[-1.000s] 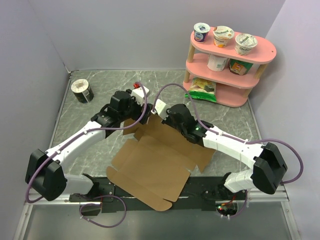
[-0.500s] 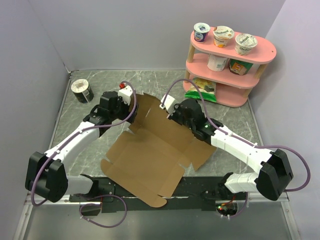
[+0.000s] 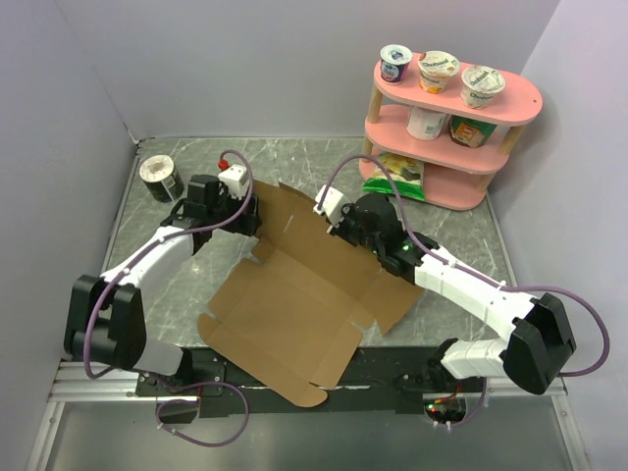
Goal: Fold the paper box
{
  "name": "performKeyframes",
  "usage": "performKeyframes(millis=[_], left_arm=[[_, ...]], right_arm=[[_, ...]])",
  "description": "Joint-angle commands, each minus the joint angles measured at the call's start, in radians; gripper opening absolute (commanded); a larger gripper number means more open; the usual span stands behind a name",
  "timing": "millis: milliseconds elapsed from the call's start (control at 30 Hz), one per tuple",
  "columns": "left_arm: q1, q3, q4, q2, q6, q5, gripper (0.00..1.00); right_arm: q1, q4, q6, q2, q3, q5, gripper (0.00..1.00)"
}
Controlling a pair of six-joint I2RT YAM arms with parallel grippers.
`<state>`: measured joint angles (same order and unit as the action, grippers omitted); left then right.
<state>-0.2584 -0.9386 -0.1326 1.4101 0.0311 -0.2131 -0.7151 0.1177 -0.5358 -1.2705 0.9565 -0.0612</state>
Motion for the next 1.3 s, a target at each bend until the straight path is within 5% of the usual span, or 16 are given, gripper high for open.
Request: performKeyframes(millis=[0, 500, 1000, 1267], left_arm=[[0.011, -0.052, -0.001, 0.035, 0.036, -0.055, 0.85], [0.041, -0.083, -0.025, 0.09, 0.055, -0.106, 0.85], [0.041, 0.084, 0.218, -0.414, 0.012, 0.029, 0.93], [0.025, -0.167, 0.2, -0.194, 0.018, 0.003, 0.91]], right_arm=[[0.0, -0.032, 0.046, 0.042, 0.01, 0.055, 0.04], [0.003, -0.016, 0.051, 0.039, 0.011, 0.055, 0.04], [-0.01, 0.037, 0.002, -0.047, 0.074, -0.008, 0.02], [-0.021, 0.048, 0.005, -0.043, 0.083, -0.005, 0.02]])
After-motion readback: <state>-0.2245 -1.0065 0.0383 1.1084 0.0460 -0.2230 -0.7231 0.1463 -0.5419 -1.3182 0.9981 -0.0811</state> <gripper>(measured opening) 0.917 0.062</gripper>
